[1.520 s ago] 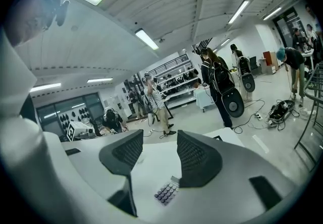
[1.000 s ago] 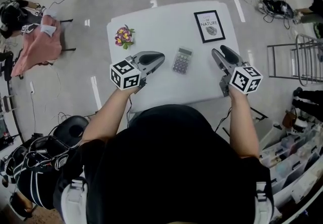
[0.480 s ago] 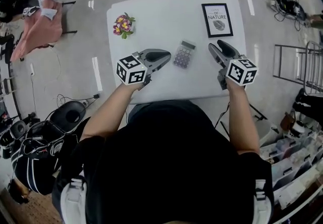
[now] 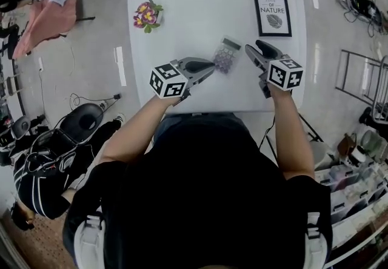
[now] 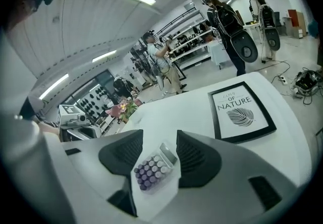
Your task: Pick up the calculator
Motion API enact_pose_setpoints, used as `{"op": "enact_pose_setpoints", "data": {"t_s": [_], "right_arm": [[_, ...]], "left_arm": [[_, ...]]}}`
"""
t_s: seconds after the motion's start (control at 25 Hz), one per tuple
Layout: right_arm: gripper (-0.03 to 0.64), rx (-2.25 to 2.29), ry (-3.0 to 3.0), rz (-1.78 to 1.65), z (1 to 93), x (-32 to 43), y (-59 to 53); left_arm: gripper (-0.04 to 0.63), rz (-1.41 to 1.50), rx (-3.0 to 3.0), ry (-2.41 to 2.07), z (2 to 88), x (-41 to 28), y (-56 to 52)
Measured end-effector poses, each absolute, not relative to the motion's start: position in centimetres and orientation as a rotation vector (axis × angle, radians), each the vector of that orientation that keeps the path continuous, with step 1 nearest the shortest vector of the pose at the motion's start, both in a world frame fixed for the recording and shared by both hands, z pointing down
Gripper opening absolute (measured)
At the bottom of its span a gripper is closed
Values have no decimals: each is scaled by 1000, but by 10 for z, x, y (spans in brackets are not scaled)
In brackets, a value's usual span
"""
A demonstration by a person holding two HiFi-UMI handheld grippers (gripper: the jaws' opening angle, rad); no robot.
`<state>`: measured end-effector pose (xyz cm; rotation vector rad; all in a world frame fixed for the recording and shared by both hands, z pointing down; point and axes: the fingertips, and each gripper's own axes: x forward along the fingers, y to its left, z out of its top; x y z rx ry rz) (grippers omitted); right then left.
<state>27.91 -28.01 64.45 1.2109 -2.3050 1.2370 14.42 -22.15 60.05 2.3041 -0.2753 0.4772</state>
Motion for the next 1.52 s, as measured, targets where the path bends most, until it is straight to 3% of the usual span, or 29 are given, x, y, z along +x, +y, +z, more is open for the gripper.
{"op": "enact_pose_setpoints", "data": {"t_s": [0.84, 1.52], "right_arm": [[213, 1028, -2224, 1364, 747, 257, -290], [192, 796, -2174, 1400, 764, 238, -281]], "left_arm": [[32, 673, 2155, -261, 719, 151, -164], [20, 791, 2069, -332, 757, 154, -166]]}}
